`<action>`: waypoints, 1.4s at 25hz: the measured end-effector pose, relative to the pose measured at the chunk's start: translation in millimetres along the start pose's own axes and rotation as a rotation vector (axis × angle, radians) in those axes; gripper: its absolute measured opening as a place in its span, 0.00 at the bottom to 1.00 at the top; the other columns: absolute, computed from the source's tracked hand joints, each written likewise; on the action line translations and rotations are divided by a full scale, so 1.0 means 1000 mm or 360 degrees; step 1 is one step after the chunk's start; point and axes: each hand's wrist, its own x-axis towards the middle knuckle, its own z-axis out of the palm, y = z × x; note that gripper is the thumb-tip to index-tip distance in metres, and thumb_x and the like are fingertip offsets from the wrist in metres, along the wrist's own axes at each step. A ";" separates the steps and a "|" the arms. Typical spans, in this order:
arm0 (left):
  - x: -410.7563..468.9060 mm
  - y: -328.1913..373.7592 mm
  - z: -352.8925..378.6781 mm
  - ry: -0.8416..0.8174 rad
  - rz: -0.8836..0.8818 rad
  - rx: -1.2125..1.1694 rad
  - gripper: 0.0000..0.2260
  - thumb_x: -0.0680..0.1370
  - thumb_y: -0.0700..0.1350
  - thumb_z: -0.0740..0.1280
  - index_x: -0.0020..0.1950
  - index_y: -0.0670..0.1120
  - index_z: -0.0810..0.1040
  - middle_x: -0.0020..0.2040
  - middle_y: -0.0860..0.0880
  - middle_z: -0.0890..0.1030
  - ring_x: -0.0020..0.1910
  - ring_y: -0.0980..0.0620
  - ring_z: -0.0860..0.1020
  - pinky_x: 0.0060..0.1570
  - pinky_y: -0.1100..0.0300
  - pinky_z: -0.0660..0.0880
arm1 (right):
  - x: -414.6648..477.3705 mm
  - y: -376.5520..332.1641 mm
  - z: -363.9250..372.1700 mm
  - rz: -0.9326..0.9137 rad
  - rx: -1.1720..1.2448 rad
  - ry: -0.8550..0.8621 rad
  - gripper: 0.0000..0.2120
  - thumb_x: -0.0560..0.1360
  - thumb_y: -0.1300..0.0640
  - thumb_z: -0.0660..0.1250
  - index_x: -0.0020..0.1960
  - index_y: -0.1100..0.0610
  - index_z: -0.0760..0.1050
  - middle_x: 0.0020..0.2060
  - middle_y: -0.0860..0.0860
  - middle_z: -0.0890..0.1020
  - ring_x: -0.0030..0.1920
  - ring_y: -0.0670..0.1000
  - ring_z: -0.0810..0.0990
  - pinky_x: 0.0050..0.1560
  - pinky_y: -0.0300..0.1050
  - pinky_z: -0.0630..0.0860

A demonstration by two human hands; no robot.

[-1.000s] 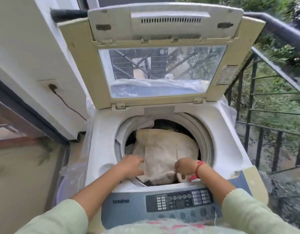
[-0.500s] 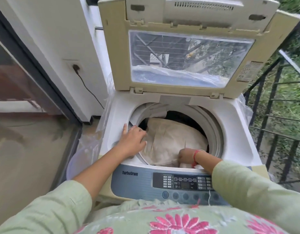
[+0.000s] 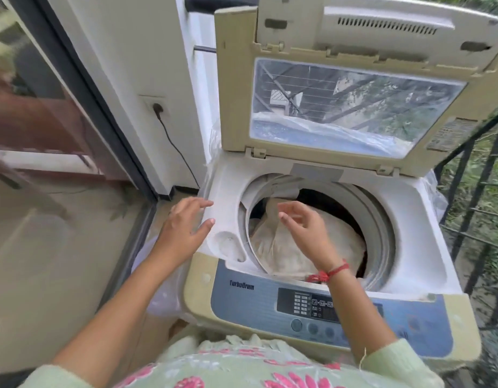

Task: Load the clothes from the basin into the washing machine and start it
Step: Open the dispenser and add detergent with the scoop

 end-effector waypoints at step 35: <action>0.073 0.057 0.041 -0.0223 0.0185 -0.0352 0.16 0.76 0.48 0.67 0.63 0.50 0.74 0.59 0.55 0.74 0.59 0.58 0.69 0.56 0.62 0.65 | 0.013 0.031 -0.041 -0.0300 -0.0290 0.0854 0.18 0.75 0.60 0.65 0.64 0.53 0.71 0.55 0.43 0.71 0.59 0.45 0.71 0.59 0.54 0.74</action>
